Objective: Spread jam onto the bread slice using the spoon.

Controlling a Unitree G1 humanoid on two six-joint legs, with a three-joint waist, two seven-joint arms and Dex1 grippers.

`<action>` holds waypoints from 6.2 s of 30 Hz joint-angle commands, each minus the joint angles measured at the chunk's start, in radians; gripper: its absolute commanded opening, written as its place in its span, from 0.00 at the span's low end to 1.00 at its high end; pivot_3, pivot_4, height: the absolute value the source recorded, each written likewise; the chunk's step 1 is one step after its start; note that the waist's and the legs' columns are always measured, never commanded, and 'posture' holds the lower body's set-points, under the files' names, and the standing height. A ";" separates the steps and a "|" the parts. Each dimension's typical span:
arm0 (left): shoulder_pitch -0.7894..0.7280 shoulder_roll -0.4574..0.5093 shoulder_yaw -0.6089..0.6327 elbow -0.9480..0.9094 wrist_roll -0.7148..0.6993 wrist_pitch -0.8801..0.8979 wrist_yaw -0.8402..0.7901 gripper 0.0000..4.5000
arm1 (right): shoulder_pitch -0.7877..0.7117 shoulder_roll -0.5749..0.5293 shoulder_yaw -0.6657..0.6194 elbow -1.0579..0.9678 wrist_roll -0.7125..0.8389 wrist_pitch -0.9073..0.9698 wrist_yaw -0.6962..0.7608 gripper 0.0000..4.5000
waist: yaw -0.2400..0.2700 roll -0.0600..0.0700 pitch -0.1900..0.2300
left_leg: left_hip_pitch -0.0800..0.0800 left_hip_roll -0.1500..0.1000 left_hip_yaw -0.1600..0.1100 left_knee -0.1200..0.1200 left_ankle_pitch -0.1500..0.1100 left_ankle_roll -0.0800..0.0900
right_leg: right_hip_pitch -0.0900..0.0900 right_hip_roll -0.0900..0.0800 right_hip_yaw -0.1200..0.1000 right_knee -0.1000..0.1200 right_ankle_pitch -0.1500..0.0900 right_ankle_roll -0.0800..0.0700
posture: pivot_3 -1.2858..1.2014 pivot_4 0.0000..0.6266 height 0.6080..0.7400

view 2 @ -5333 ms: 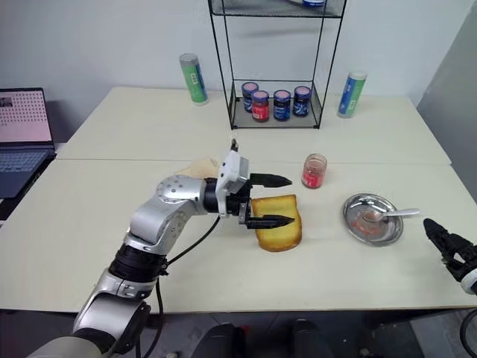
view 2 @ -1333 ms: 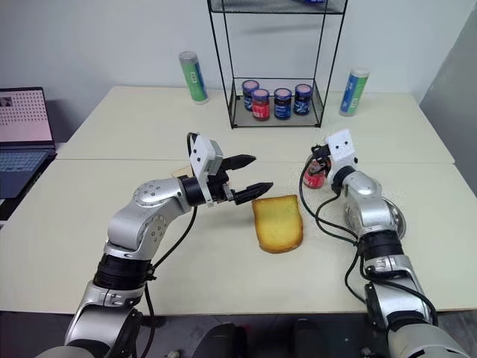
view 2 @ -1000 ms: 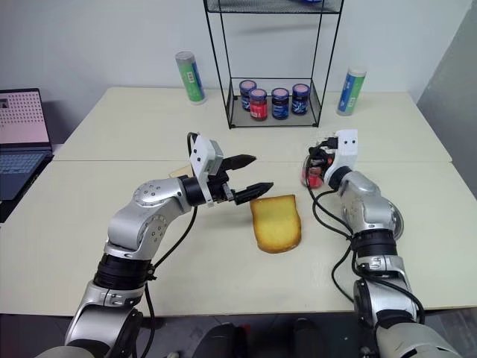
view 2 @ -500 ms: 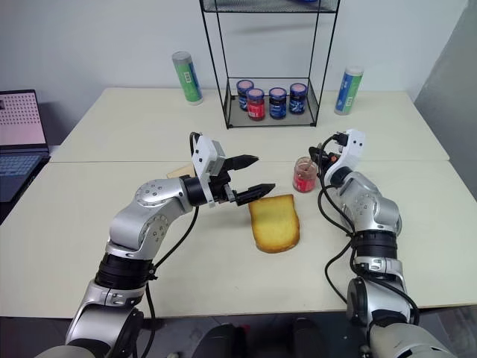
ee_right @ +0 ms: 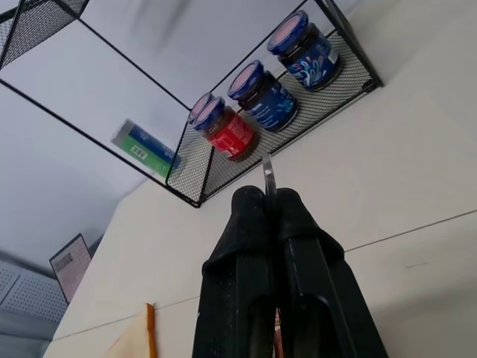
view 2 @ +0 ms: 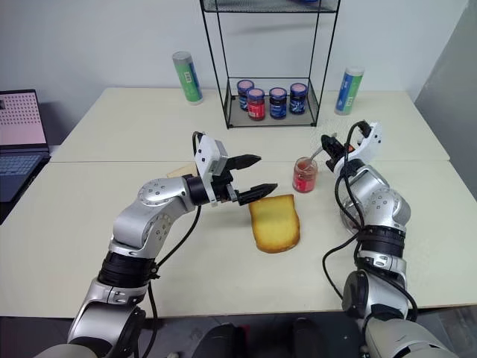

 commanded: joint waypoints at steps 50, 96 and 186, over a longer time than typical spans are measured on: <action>0.446 0.334 0.115 -0.414 -0.137 0.048 -0.148 1.00 | 0.359 -0.046 0.435 -0.649 0.102 0.058 -0.061 0.01 | 0.000 0.000 0.000 | -0.001 0.001 0.000 -0.001 0.000 0.000 | -0.002 0.000 0.000 -0.001 -0.002 0.002 | 0.52 0.24 1.00; 0.358 0.305 0.074 -0.344 -0.118 0.029 -0.127 1.00 | 0.397 0.121 0.218 -0.562 0.393 0.160 -0.312 0.01 | -0.004 0.000 0.000 | -0.001 0.004 -0.001 -0.002 0.000 0.000 | -0.003 0.003 0.000 0.001 -0.002 0.001 | 0.52 0.24 1.00; -0.089 -0.122 -0.331 0.136 0.153 -0.206 -0.218 1.00 | 0.642 -0.380 -0.121 -0.243 0.356 -0.097 0.005 0.01 | 0.021 -0.001 0.001 | -0.001 -0.001 0.000 -0.001 0.000 0.001 | 0.001 0.005 0.001 -0.005 -0.002 0.004 | 0.52 0.24 1.00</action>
